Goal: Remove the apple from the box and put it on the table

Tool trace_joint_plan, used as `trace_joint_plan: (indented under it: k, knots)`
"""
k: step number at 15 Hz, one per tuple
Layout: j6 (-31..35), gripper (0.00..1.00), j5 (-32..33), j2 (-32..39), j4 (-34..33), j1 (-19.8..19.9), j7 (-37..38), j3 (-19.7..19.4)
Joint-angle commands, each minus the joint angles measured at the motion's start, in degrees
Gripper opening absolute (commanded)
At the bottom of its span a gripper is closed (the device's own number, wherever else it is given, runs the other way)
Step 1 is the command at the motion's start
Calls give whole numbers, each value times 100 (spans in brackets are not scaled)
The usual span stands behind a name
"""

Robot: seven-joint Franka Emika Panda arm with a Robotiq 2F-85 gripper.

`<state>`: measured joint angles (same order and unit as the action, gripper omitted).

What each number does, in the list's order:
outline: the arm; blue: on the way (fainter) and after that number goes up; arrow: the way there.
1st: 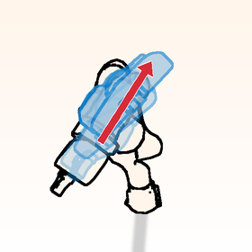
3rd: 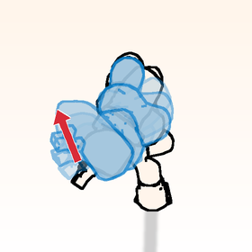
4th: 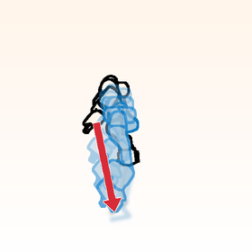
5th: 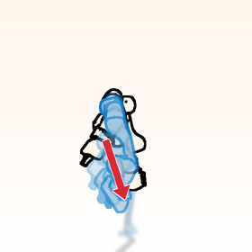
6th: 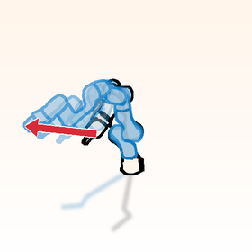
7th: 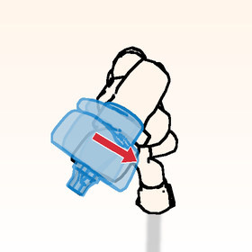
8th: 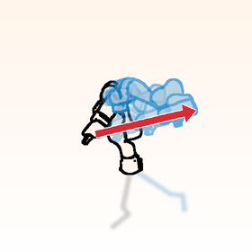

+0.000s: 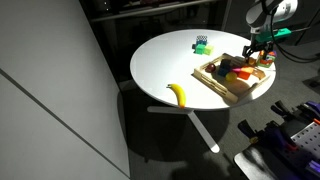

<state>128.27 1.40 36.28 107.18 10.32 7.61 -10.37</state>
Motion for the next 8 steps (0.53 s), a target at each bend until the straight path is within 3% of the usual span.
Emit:
trace_joint_plan:
  k: [1,8]
  knots:
    - [-148,100,-87,-254,182,9,-216,120]
    - [-510,100,-66,-669,574,-1,-887,410]
